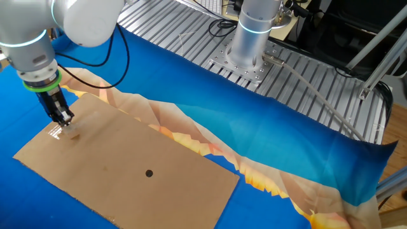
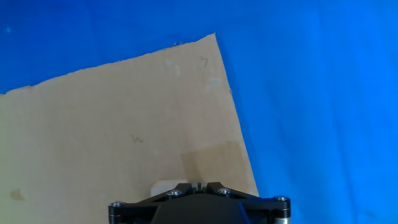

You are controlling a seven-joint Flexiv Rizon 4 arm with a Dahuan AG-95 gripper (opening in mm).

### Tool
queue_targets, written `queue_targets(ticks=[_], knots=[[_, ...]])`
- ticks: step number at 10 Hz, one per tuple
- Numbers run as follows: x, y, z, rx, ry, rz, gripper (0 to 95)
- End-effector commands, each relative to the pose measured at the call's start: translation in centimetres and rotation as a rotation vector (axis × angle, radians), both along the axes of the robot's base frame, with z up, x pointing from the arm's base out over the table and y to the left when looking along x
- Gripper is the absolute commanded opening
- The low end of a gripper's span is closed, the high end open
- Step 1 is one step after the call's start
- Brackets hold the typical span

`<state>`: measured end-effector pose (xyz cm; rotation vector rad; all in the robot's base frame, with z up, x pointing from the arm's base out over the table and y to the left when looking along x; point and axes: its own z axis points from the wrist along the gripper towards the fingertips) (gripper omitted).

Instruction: Use the gripper to push the small block from left to right

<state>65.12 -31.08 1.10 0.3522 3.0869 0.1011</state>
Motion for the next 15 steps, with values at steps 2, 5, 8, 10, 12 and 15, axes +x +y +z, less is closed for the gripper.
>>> queue_targets(ticks=[2,5,8,10,12,15], knots=[[-0.3,1.3,0.5,-0.006,-0.003,-0.021,0.0],[-0.3,2.7,0.3,-0.007,-0.013,-0.034,0.0],[-0.2,4.4,-0.2,-0.016,-0.027,-0.062,0.0],[-0.3,5.4,0.7,-0.022,-0.013,-0.083,0.0],[-0.5,5.3,2.4,-0.009,0.009,-0.071,0.0],[-1.0,3.8,5.1,-0.013,0.058,-0.023,0.0]])
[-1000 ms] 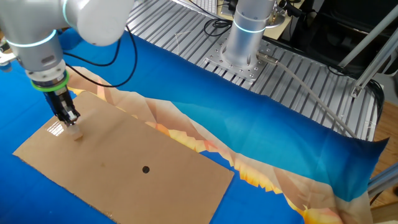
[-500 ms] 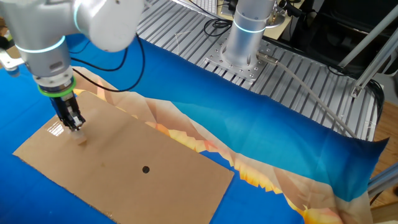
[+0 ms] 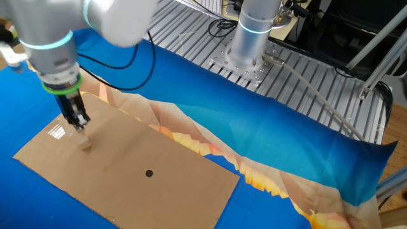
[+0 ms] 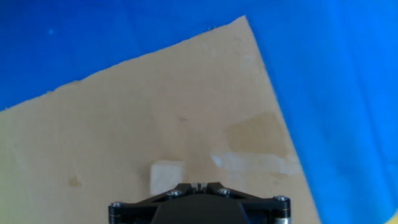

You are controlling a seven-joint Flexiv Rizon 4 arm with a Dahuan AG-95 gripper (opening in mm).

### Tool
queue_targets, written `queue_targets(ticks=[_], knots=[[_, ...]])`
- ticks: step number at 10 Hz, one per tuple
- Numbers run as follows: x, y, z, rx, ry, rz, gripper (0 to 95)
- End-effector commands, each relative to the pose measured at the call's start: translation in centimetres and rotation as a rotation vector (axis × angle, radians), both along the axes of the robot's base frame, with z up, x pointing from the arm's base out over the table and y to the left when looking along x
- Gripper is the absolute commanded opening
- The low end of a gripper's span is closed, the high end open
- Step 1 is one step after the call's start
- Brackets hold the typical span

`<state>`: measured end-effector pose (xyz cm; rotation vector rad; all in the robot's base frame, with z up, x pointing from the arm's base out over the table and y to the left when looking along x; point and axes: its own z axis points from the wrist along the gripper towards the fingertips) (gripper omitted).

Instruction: Use the gripper to push the small block from left to right

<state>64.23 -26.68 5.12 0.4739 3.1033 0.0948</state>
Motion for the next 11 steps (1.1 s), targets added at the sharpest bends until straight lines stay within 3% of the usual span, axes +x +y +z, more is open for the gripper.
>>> queue_targets(ticks=[1,2,6,8,11], knots=[[-0.3,-1.0,1.7,-0.008,0.035,0.074,0.0],[-0.6,-1.6,2.5,-0.004,0.056,0.102,0.0],[-2.1,-3.7,6.3,-0.008,0.161,0.08,0.0],[-3.6,-4.7,7.5,-0.003,0.166,0.067,0.0],[-4.8,-5.9,8.1,-0.005,0.167,0.058,0.0]])
